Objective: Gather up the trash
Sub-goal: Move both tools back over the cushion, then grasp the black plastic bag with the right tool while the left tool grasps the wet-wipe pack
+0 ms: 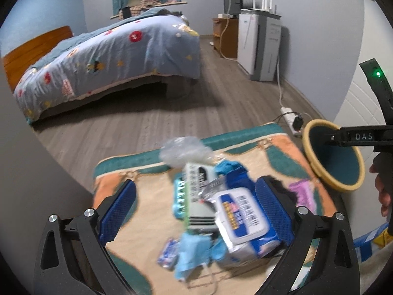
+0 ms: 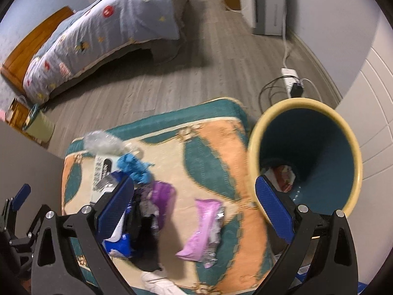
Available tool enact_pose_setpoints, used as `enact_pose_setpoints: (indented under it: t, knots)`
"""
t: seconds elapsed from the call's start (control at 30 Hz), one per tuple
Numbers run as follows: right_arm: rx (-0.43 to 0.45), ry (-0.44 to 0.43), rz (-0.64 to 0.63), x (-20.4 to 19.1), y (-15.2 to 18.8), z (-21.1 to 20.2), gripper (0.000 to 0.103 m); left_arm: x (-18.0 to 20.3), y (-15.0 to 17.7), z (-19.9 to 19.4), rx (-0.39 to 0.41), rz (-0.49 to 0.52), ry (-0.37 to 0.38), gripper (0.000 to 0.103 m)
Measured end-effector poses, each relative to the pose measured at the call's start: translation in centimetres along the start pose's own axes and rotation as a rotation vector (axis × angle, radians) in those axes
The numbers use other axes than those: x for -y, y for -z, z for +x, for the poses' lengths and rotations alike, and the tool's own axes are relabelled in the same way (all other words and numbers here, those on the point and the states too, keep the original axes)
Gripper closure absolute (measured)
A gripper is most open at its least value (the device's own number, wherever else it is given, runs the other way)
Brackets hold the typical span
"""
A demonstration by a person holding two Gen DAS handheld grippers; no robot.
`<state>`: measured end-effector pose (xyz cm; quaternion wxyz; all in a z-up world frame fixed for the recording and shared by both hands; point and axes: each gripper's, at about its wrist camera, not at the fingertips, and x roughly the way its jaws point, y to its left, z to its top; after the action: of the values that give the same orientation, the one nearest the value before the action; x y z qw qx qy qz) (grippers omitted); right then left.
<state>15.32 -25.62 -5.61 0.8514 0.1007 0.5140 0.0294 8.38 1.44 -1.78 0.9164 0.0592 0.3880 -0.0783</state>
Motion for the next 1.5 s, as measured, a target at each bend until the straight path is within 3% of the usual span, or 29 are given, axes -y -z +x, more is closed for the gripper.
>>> enact_pose_setpoints:
  t: [0.27, 0.43, 0.6, 0.67, 0.83, 0.97, 1.1, 1.2, 1.33, 1.5]
  knots:
    - [-0.069, -0.010, -0.109, -5.5, 2.3, 2.4, 0.006, -3.2, 1.2, -0.1, -0.034, -0.067, -0.019, 0.006]
    - [-0.112, -0.027, -0.122, -6.5, 3.3, 3.9, 0.010, -3.7, 1.4, 0.1, -0.045, -0.075, -0.026, 0.006]
    - [-0.199, -0.097, -0.081, -6.4, 4.1, 5.4, 0.055, -3.4, 1.5, 0.3, -0.055, -0.062, -0.021, 0.006]
    - [-0.238, -0.124, -0.065, -6.3, 4.3, 5.9, 0.091, -2.8, 1.6, 0.7, -0.066, -0.053, -0.014, 0.006]
    - [-0.201, -0.163, -0.066, -6.2, 3.9, 4.7, 0.097, -1.1, 2.6, 2.4, -0.139, -0.064, 0.042, 0.006]
    - [-0.166, -0.270, -0.039, -6.2, 3.0, 3.3, 0.098, 0.7, 3.0, 3.3, -0.168, -0.041, 0.086, 0.006]
    - [-0.089, -0.173, -0.116, -6.1, 2.0, 1.2, 0.098, 2.6, 3.4, 4.2, -0.207, 0.007, 0.098, 0.006]
    - [-0.062, -0.175, -0.104, -5.2, 1.1, 0.1, 0.098, 3.6, 3.4, 4.7, -0.220, 0.025, 0.104, 0.006]
    - [-0.012, -0.110, -0.138, -4.0, 0.4, -0.9, 0.098, 4.9, 3.6, 5.7, -0.248, 0.027, 0.113, 0.006]
    - [0.016, -0.077, -0.144, -2.5, 0.0, -1.5, 0.098, 6.9, 4.6, 8.0, -0.323, 0.033, 0.117, 0.006]
